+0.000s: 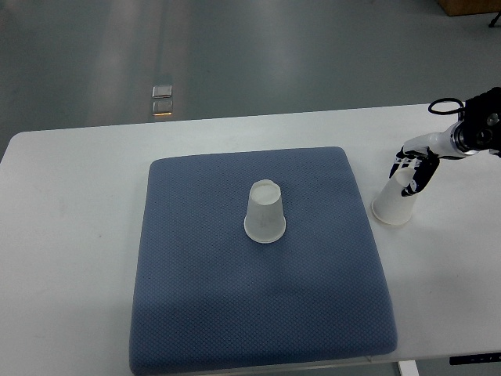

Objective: Stack paper cups
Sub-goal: 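Close the right hand around the cup and lift it, then carry the cup over the upside-down cup and lower it on top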

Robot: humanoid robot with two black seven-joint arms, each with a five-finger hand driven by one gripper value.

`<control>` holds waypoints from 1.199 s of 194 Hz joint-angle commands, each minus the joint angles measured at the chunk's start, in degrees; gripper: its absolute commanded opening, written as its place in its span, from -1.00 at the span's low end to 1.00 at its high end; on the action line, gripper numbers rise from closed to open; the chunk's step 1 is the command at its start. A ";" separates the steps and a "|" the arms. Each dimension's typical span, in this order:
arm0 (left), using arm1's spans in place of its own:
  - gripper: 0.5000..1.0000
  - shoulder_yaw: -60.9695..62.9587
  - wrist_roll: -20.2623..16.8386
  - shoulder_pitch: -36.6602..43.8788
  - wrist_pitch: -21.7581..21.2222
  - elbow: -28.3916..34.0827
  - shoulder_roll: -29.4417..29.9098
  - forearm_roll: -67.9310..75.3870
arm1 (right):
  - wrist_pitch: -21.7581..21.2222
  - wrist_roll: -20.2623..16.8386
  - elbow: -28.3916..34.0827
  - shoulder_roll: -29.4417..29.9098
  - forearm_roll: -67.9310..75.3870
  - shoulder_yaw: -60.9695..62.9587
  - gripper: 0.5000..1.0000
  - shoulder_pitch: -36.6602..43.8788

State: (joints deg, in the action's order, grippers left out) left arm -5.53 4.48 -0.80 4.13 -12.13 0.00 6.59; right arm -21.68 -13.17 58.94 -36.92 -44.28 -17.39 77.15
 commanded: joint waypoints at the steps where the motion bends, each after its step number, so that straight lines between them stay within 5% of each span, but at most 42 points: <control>1: 1.00 -0.01 0.00 -0.08 0.00 -0.09 0.00 0.00 | -1.79 -0.01 0.65 -1.22 0.15 0.87 -0.53 3.27; 72: 1.00 0.17 0.00 -0.08 0.00 -0.35 0.00 0.00 | -13.30 -0.80 9.17 -10.89 1.21 0.52 -0.47 23.65; 139: 1.00 0.34 0.00 -0.26 0.00 -0.44 0.00 0.00 | -13.32 -0.98 12.78 -14.67 1.21 0.17 -0.43 35.17; 169: 1.00 0.17 0.00 -0.35 0.00 -0.35 0.00 0.00 | -13.32 -1.68 14.62 -12.30 1.30 0.17 -0.43 35.35; 232: 1.00 -0.18 0.00 -0.26 0.00 -0.35 0.00 0.00 | -13.32 -1.77 12.34 2.81 5.78 -0.10 -0.43 36.05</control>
State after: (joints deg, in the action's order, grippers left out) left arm -5.71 4.42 -1.09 4.13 -12.40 0.00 6.59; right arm -35.00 -14.93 72.65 -39.12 -40.31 -17.44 112.57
